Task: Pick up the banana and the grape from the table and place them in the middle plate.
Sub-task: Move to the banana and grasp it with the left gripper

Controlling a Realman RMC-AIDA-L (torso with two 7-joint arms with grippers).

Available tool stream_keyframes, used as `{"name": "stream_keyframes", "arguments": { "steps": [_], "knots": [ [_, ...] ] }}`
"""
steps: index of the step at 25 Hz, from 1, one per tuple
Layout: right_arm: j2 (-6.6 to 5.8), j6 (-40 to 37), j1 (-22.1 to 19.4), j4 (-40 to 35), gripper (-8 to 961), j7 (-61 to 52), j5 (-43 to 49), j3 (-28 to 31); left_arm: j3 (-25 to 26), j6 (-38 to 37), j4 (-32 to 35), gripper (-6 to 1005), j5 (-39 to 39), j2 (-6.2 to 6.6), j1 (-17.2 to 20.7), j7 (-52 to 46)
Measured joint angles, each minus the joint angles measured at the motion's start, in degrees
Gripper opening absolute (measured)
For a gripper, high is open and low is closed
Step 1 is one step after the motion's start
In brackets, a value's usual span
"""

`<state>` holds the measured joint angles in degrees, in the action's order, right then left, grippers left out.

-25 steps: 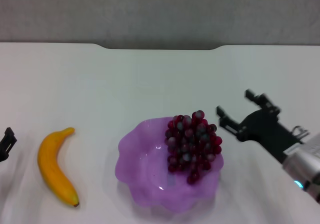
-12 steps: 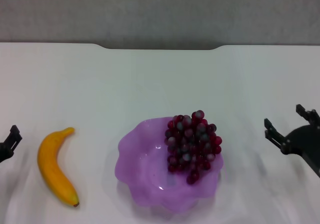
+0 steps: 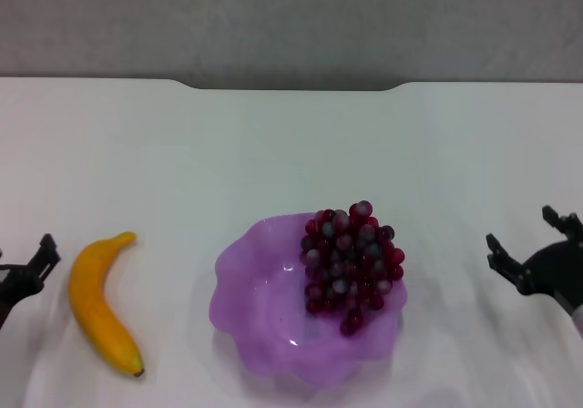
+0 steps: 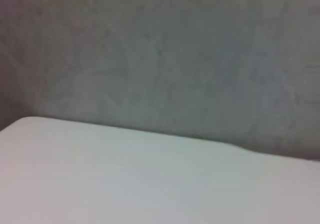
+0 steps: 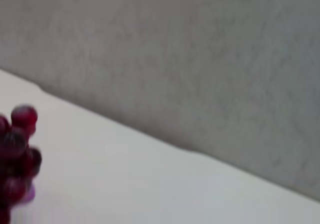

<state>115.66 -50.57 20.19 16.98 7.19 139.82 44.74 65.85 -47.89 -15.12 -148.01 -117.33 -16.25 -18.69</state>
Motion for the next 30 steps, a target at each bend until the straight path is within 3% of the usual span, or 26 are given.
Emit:
{"name": "stream_keyframes", "arguments": {
  "steps": [4, 8, 10, 13, 16, 20, 24, 30],
  "knots": [
    [0.0, 1.7, -0.5, 0.0, 894, -0.1, 0.0, -0.2, -1.6, 2.9, -8.0, 845, 0.0, 1.09, 2.4, -0.6],
    [0.0, 1.8, -0.4, 0.0, 894, -0.1, -0.1, -0.3, -0.8, 16.8, -26.3, 845, -1.3, 4.5, 7.5, 1.2],
    [0.0, 2.0, -0.3, 0.0, 894, -0.2, -0.1, -0.3, 1.1, 23.5, -34.9, 846, -3.0, 4.98, 10.0, 4.3],
    [0.0, 3.2, -0.1, -0.1, 894, -0.2, -0.1, -0.3, 5.4, 34.1, -43.7, 847, -4.3, 3.48, 12.5, 12.2],
    [0.01, 4.1, 0.0, -0.1, 893, 0.0, -0.1, -0.2, 10.9, 48.8, -50.5, 849, -3.9, 0.89, 13.1, 21.2],
    [0.03, 3.9, -0.2, 0.2, 893, 0.1, -0.1, -0.1, 15.1, 68.5, -54.8, 851, 1.0, 0.59, 9.5, 24.7],
    [0.01, 4.0, -0.2, 0.0, 893, 0.0, -0.1, -0.1, 17.2, 73.7, -54.8, 854, 1.0, 0.38, 7.9, 22.4],
    [0.0, 3.8, -0.4, 0.1, 894, -0.2, -0.1, 0.2, 17.1, 71.4, -54.6, 857, -0.3, 0.15, 8.3, 19.9]
  ]
}}
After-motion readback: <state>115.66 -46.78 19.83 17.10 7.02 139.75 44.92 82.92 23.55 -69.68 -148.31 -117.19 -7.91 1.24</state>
